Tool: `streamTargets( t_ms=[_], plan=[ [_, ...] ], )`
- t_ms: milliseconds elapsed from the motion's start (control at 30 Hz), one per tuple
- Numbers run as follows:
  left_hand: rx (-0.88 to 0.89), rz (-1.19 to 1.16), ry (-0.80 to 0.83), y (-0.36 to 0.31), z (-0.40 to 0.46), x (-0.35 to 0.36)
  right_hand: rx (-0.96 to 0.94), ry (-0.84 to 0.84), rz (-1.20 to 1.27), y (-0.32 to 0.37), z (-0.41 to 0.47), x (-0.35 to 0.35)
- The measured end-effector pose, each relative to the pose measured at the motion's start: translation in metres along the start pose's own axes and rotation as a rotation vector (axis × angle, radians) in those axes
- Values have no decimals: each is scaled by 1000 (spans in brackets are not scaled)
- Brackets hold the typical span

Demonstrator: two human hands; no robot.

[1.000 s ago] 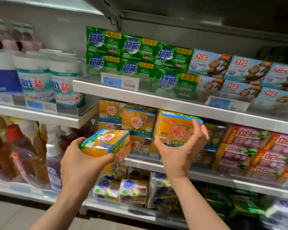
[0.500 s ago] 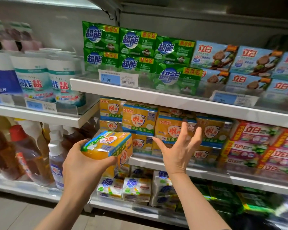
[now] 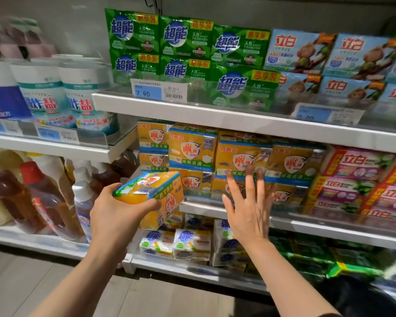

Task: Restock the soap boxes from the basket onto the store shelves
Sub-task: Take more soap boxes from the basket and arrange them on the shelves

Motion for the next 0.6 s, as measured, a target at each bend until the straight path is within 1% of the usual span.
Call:
streamTargets(
  t_ms=[167,300,367,467,600],
  plan=[
    [-63,-77,23,8,1,1,-22,46,-36,0,4,-1],
    [-127,-205,48,8,6,0,-67,67,28,-8,-6,-3],
    [-201,-280,42,10,7,-3,-71,81,54,-17,-17,-4],
    [-307,-375,98,12,7,-3,-3,126,79,-36,-36,-6],
    [-365,-418,188,15,3,4,76,202,88,-54,-55,-7]
  ],
)
Point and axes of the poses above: each hand's wrist, its own z-axis towards the middle knuckle, its own x-axis out of the palm, y = z × x, the point moved 6 cm from there along z, towards the middle knuckle, and after that the axes turned 2 degrees about z, right-handed, at the moved point
